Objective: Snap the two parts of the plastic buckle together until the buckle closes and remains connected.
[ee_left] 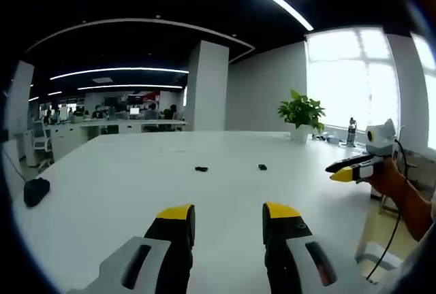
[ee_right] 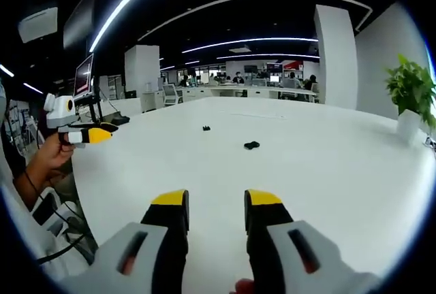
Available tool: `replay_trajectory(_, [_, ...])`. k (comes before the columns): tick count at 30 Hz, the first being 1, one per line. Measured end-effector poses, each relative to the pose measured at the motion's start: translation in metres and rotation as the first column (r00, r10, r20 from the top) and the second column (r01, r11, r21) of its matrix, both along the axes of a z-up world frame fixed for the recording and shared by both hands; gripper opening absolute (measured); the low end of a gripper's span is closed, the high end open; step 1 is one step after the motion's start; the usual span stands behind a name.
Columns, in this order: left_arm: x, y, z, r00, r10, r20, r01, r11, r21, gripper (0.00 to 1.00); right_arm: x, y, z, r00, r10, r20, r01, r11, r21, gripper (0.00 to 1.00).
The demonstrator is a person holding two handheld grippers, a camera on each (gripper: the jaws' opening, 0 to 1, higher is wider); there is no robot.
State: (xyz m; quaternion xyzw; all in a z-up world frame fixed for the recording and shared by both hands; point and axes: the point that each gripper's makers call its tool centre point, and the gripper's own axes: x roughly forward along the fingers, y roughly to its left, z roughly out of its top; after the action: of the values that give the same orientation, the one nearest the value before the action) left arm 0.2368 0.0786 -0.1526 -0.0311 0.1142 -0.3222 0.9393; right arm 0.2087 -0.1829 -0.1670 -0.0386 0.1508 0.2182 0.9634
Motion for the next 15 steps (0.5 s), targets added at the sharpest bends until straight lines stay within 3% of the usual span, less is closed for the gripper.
replay_trajectory(15, [-0.0013, -0.0042, 0.0031, 1.0, -0.013, 0.007, 0.013, 1.0, 0.002, 0.4, 0.0009, -0.0003, 0.0027, 1.0, -0.002, 0.006, 0.002, 1.0, 0.002, 0.34])
